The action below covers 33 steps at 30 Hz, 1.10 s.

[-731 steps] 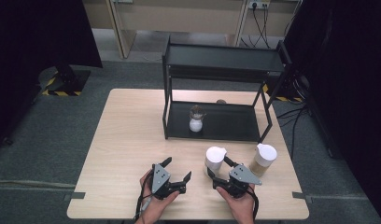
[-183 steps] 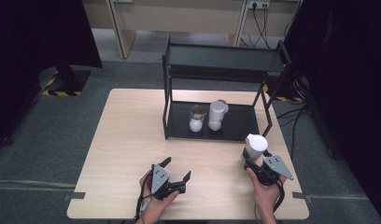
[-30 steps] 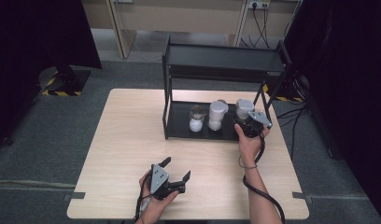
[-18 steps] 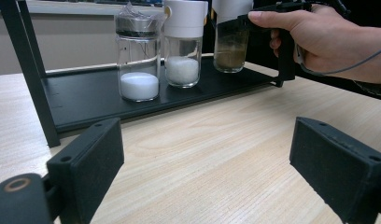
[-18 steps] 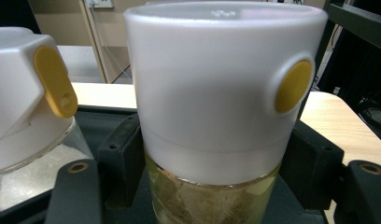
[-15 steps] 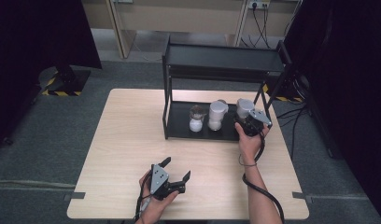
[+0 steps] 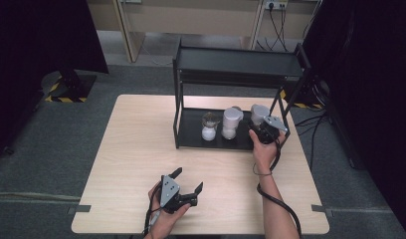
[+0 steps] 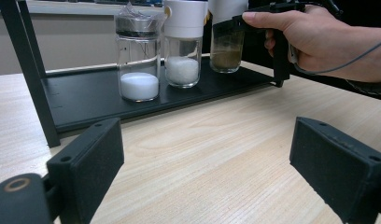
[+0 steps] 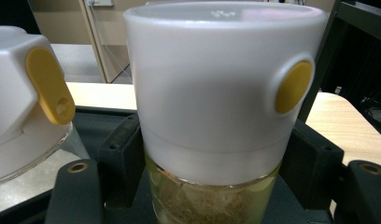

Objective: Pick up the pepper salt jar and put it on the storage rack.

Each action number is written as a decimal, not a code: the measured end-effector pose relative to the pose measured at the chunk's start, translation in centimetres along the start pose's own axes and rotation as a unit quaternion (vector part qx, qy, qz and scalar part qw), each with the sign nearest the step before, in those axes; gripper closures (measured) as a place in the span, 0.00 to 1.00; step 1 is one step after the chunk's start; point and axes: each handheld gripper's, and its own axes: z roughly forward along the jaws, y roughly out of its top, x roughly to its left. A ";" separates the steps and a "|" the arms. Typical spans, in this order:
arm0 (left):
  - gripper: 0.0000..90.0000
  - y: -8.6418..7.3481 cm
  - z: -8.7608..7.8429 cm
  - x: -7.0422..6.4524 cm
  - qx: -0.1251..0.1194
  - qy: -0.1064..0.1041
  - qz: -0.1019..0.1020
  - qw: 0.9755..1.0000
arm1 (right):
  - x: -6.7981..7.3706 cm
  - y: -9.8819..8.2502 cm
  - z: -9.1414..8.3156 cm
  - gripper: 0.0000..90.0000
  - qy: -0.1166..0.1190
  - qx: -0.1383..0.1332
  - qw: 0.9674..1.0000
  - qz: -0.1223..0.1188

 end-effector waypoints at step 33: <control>0.10 0.0 0.0 0.0 -0.002 0.000 0.000 1.000 | 0.1 -0.1 1.3 0.34 -0.007 0.008 1.000 0.001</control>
